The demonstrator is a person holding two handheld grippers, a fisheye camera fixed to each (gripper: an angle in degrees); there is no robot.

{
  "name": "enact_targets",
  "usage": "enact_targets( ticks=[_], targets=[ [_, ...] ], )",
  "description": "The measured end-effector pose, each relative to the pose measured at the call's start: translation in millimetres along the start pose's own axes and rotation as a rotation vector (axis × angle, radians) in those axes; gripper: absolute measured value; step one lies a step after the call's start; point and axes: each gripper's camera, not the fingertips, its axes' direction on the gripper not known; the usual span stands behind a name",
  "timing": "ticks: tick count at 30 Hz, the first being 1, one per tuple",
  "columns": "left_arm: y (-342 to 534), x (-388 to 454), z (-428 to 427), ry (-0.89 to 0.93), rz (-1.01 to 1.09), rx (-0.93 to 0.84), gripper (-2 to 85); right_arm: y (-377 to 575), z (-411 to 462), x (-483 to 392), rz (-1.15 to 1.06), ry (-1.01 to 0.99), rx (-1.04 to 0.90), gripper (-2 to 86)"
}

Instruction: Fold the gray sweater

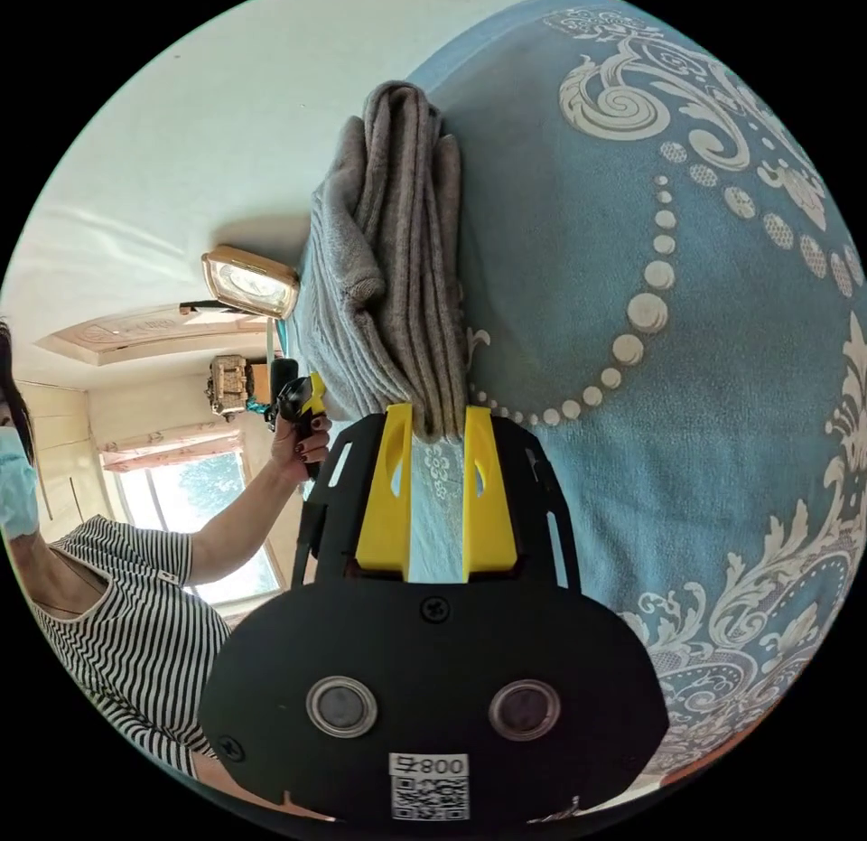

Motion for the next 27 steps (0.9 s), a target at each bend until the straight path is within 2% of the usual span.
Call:
enact_targets(
  ticks=[6,12,20,27],
  targets=[
    [1.0,-1.3,-14.7,0.07,-0.055,0.009,10.1,19.0,-24.4,46.6,0.04,-0.115,-0.018,6.2],
    [14.0,43.1,-37.5,0.098,-0.067,0.008,9.7,55.3,-72.6,67.2,0.033,-0.218,-0.035,4.7],
    [97.3,119.7,-56.3,0.131,-0.198,-0.065,9.7,164.7,-137.8,77.2,0.095,-0.262,-0.163,3.7],
    [147.1,191.2,-68.5,0.166,-0.304,-0.1,9.7,239.0,-194.3,82.3,0.207,-0.3,-0.145,3.4]
  ],
)
